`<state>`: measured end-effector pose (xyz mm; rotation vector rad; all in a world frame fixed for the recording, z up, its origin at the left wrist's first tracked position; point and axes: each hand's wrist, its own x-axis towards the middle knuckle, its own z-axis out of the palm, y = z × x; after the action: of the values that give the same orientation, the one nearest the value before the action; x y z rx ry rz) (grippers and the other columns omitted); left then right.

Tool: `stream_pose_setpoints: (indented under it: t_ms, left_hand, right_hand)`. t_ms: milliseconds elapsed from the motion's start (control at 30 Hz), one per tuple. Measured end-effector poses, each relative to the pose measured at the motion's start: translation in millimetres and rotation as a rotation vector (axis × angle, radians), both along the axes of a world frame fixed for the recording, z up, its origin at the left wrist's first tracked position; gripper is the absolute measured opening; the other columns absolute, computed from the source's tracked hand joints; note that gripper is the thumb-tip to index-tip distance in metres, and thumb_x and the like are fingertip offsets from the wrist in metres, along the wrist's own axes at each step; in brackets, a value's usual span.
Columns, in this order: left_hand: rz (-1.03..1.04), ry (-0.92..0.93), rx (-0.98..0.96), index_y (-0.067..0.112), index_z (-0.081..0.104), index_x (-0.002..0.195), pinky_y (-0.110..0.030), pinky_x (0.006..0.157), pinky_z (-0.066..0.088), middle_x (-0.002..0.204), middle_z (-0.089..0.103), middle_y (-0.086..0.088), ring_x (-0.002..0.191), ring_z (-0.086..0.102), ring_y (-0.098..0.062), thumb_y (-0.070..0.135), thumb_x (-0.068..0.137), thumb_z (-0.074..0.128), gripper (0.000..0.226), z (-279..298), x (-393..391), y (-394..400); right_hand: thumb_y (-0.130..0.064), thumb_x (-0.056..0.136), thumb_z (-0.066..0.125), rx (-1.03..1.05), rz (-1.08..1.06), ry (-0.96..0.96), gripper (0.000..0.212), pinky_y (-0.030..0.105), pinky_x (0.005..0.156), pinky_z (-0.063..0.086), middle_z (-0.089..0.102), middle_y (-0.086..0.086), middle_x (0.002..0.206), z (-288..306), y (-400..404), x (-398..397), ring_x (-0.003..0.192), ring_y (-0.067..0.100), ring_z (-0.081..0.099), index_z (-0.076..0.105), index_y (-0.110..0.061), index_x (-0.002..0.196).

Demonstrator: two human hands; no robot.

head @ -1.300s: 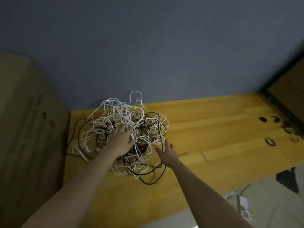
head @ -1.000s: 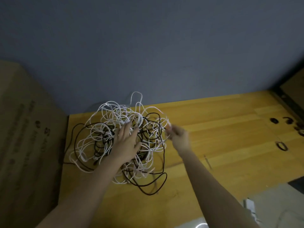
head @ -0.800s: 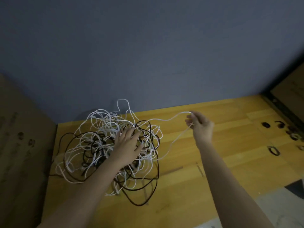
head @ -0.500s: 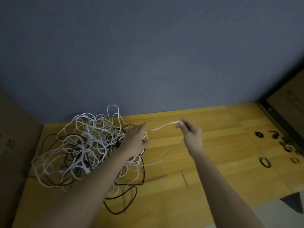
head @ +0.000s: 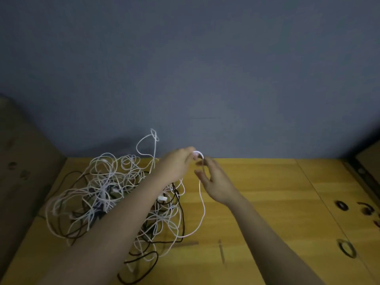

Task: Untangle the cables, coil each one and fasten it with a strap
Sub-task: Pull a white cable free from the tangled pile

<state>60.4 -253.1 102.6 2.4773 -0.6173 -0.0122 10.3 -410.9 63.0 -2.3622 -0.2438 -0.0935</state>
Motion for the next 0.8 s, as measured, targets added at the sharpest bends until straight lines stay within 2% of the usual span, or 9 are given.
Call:
stream_pose_setpoints:
  t_ms: [33, 133, 200, 367, 467, 567, 633, 700, 800]
  left_hand:
    - [0.012, -0.027, -0.061, 0.014, 0.062, 0.106, -0.035, 0.069, 0.043, 0.092, 0.069, -0.012, 0.086, 0.063, -0.031, 0.025, 0.102, 0.039, 0.026, 11, 1, 1]
    - [0.054, -0.02, -0.299, 0.019, 0.055, 0.096, -0.036, 0.062, 0.042, 0.068, 0.059, 0.0, 0.066, 0.057, -0.024, 0.031, 0.099, 0.048, 0.014, 33, 9, 20]
    - [0.061, 0.02, -0.296, 0.02, 0.051, 0.092, -0.032, 0.059, 0.042, 0.064, 0.057, 0.004, 0.057, 0.053, -0.016, 0.031, 0.097, 0.052, 0.012, 31, 15, 37]
    - [0.098, 0.214, -0.018, 0.018, 0.055, 0.087, -0.03, 0.063, 0.045, 0.072, 0.061, 0.002, 0.062, 0.057, -0.015, 0.03, 0.099, 0.05, 0.017, -19, 18, 84]
    - [0.088, 0.206, -0.036, 0.025, 0.052, 0.083, -0.032, 0.064, 0.044, 0.071, 0.059, 0.004, 0.065, 0.057, -0.015, 0.032, 0.099, 0.049, 0.018, -38, 10, 103]
    - [0.042, 0.269, -0.09, 0.031, 0.052, 0.08, -0.032, 0.068, 0.048, 0.075, 0.063, 0.003, 0.067, 0.06, -0.011, 0.034, 0.099, 0.048, 0.019, -35, 6, 104]
    - [0.018, 0.288, -0.133, 0.031, 0.055, 0.079, -0.032, 0.063, 0.046, 0.07, 0.06, -0.002, 0.062, 0.058, -0.016, 0.037, 0.097, 0.049, 0.02, -28, 7, 99]
    - [-0.042, 0.311, -0.157, 0.026, 0.059, 0.083, -0.031, 0.062, 0.044, 0.068, 0.057, 0.0, 0.062, 0.055, -0.016, 0.038, 0.097, 0.049, 0.021, -18, 7, 93]
    - [-0.145, 0.357, -0.18, 0.012, 0.062, 0.089, -0.018, 0.06, 0.044, 0.068, 0.058, 0.003, 0.058, 0.054, -0.004, 0.032, 0.098, 0.05, 0.025, 3, 4, 83]
  right_hand:
    - [-0.026, 0.101, 0.043, 0.128, -0.041, 0.032, 0.016, 0.041, 0.088, 0.048, 0.067, 0.004, 0.095, 7, 6, 2, 0.094, 0.017, 0.062, 0.056, -0.02, 0.109]
    - [-0.02, 0.103, 0.038, 0.334, -0.198, -0.089, 0.029, 0.033, 0.059, 0.045, 0.053, -0.004, 0.06, 39, 17, 17, 0.057, 0.018, 0.053, 0.049, -0.025, 0.076]
    - [-0.02, 0.103, 0.039, 0.389, -0.263, -0.272, 0.032, 0.028, 0.053, 0.036, 0.043, -0.008, 0.059, 67, 19, 30, 0.054, 0.013, 0.042, 0.044, -0.026, 0.072]
    - [-0.028, 0.097, 0.035, 0.709, -0.603, -0.535, 0.028, 0.028, 0.059, 0.031, 0.039, -0.008, 0.064, 122, 0, 63, 0.059, 0.01, 0.036, 0.043, -0.026, 0.07]
    - [-0.02, 0.102, 0.036, 0.59, -0.758, -0.459, 0.029, 0.029, 0.064, 0.034, 0.048, -0.002, 0.071, 99, -22, 67, 0.066, 0.013, 0.044, 0.049, -0.018, 0.077]
    - [-0.015, 0.101, 0.04, 0.229, -0.745, -0.065, 0.018, 0.039, 0.077, 0.043, 0.061, 0.016, 0.106, 45, -25, 60, 0.089, 0.031, 0.056, 0.057, -0.013, 0.107]
    - [-0.013, 0.094, 0.049, -0.13, -0.633, 0.136, 0.052, 0.045, 0.103, 0.033, 0.041, 0.018, 0.143, 16, -14, 47, 0.126, 0.037, 0.041, 0.033, -0.014, 0.144]
    - [-0.02, 0.091, 0.056, -0.2, -0.42, 0.098, 0.079, 0.043, 0.116, 0.014, 0.015, 0.003, 0.158, 3, 11, 31, 0.144, 0.029, 0.012, 0.007, -0.023, 0.154]
    - [-0.037, 0.092, 0.057, -0.185, -0.076, 0.043, 0.076, 0.043, 0.118, 0.003, 0.012, -0.007, 0.158, -16, 50, 23, 0.145, 0.019, 0.002, 0.011, -0.031, 0.153]
